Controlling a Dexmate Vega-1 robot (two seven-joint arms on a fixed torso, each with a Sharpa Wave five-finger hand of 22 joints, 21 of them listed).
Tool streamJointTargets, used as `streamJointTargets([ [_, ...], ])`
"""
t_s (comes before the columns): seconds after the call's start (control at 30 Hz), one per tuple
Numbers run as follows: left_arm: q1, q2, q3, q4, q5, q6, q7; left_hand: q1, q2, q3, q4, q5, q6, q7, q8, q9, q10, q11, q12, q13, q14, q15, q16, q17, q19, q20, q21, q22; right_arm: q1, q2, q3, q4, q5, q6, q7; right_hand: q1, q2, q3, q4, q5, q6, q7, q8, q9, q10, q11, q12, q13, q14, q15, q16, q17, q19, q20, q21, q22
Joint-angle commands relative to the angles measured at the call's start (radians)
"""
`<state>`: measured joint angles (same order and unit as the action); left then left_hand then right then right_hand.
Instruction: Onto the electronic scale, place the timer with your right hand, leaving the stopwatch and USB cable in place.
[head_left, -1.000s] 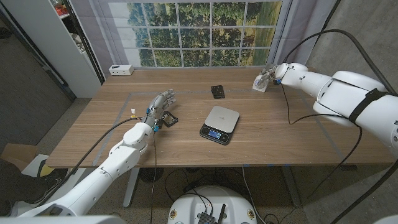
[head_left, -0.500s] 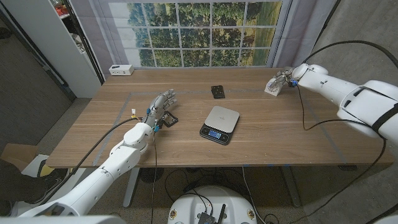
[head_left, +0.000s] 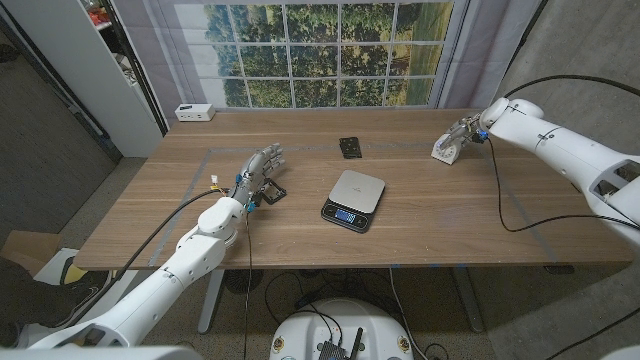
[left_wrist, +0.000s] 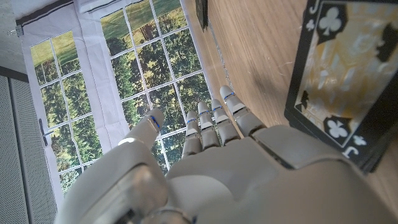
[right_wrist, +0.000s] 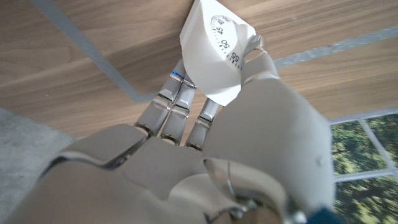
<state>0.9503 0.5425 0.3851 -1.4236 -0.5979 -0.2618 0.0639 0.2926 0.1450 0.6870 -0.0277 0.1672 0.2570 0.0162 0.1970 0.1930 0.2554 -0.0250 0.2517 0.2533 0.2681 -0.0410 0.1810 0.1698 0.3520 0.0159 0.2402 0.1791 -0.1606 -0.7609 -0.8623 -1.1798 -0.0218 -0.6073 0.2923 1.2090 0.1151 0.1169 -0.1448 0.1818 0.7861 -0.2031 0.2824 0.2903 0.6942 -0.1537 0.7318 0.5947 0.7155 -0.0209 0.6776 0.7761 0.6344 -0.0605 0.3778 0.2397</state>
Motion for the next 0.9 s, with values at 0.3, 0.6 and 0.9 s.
streamJointTargets([
  [0.3, 0.019, 0.020, -0.011, -0.004, -0.017, -0.024, -0.038, -0.002, 0.002, 0.002, -0.006, 0.004, 0.012, -0.001, 0.006, 0.005, 0.010, 0.003, 0.003, 0.006, 0.005, -0.001, 0.002, 0.003, 0.006, 0.002, -0.003, 0.004, -0.150, -0.116, 0.134, -0.737, 0.025, -0.191, -0.008, 0.021, 0.044, 0.045, 0.036, 0.006, 0.002, 0.000, -0.010, -0.001, 0.055, -0.043, 0.006, 0.083, 0.165, -0.214, -0.004, 0.053, 0.012, -0.047, 0.021, 0.005],
  [0.6, 0.035, 0.042, -0.018, -0.008, -0.033, -0.031, -0.076, -0.002, 0.002, 0.002, -0.006, 0.004, 0.013, -0.001, 0.006, 0.005, 0.011, 0.002, 0.002, 0.007, 0.005, 0.001, 0.002, 0.003, 0.006, 0.002, -0.004, 0.004, -0.180, -0.151, 0.142, -0.883, 0.049, -0.281, -0.009, 0.013, 0.042, 0.046, 0.038, 0.005, -0.003, 0.001, -0.018, -0.002, 0.046, -0.039, 0.002, 0.086, 0.166, -0.214, -0.012, 0.059, 0.010, -0.048, 0.027, 0.005],
  [0.9, 0.043, 0.061, -0.025, -0.009, -0.045, -0.047, -0.115, -0.003, 0.003, 0.003, -0.006, 0.004, 0.013, -0.001, 0.005, 0.005, 0.012, 0.002, 0.003, 0.008, 0.005, 0.000, 0.001, 0.003, 0.007, 0.002, -0.005, 0.004, -0.217, -0.170, 0.146, -0.990, 0.084, -0.352, -0.042, 0.006, 0.043, 0.048, 0.039, 0.005, -0.006, 0.000, -0.025, -0.004, 0.054, -0.038, -0.006, 0.073, 0.166, -0.214, -0.023, 0.066, 0.005, -0.048, 0.033, 0.006],
])
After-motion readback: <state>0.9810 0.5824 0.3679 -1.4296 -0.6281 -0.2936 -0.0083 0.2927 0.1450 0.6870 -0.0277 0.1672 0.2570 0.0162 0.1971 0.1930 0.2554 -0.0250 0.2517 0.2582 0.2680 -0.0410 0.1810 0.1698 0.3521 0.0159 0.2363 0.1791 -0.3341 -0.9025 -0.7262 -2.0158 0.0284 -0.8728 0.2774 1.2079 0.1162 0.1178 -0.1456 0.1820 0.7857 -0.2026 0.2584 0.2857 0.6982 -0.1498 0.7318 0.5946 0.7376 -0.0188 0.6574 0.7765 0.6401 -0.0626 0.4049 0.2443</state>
